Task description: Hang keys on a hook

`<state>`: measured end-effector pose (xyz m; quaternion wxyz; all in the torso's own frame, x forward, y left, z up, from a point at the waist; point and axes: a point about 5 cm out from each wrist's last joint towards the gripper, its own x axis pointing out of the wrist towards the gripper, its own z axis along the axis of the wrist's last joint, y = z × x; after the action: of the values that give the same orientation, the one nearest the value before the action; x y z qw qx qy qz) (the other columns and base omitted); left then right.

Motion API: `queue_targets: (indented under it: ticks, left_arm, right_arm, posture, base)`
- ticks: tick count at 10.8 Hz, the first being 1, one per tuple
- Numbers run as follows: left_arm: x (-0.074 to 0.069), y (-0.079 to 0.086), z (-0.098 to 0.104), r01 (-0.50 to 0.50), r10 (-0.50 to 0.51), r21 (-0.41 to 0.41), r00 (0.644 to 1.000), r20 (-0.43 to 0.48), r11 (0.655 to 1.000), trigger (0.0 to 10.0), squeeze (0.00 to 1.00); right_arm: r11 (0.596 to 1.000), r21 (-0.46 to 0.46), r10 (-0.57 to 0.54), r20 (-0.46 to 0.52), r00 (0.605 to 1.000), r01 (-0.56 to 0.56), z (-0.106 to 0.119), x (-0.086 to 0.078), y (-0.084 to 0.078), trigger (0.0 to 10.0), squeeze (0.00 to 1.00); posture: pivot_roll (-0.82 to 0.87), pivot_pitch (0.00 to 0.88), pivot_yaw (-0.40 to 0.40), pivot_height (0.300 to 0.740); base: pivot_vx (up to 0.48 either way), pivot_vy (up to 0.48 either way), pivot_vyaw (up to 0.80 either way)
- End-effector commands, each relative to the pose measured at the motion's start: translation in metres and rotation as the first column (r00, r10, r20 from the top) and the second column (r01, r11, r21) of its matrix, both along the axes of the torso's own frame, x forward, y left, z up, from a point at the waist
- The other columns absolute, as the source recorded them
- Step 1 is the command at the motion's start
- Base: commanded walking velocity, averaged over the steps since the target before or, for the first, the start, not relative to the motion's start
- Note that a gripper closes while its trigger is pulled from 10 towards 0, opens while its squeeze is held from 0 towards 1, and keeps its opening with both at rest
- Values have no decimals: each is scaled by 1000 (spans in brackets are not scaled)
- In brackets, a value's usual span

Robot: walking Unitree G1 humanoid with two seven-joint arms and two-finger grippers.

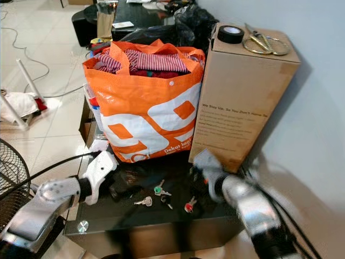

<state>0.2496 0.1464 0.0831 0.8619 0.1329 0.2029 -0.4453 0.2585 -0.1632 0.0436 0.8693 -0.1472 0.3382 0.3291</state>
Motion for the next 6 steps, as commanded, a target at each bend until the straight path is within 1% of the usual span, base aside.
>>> queue_targets:
  ticks: [1,2,3,4,5,6]
  left_arm:
    - [1,1,1,15,-15,5,1000,-2,1000,10000,0]
    - [2,4,0,42,-42,22,999,-17,999,10000,0]
    - [1,5,-3,114,-112,43,992,-53,993,10000,0]
    - [1,1,-3,198,-195,27,977,-83,980,10000,0]
    - [5,6,1,258,-250,55,961,-115,965,10000,0]
    - [12,11,8,282,-272,65,954,-125,957,10000,0]
  right_arm:
    - [1000,-12,10,9,1000,-10,1,0,-1,10000,0]
    - [999,-26,32,-12,999,-33,-6,-3,1,10000,0]
    - [996,-40,78,-44,996,-80,-13,-7,3,10000,0]
    - [993,-33,109,-74,991,-112,-12,-10,2,10000,0]
    - [982,-9,186,-107,977,-188,-13,-16,5,10000,0]
    - [979,-48,191,-108,976,-197,-17,-16,2,10000,0]
  posture:
    - [-98,0,15,740]
    - [-120,0,33,740]
    - [-151,0,50,740]
    - [-114,0,27,740]
    - [-141,0,43,740]
    - [-142,0,40,740]
  base:
    - [0,0,0]
    - [0,0,0]
    - [0,0,0]
    - [0,0,0]
    - [0,0,0]
    - [0,0,0]
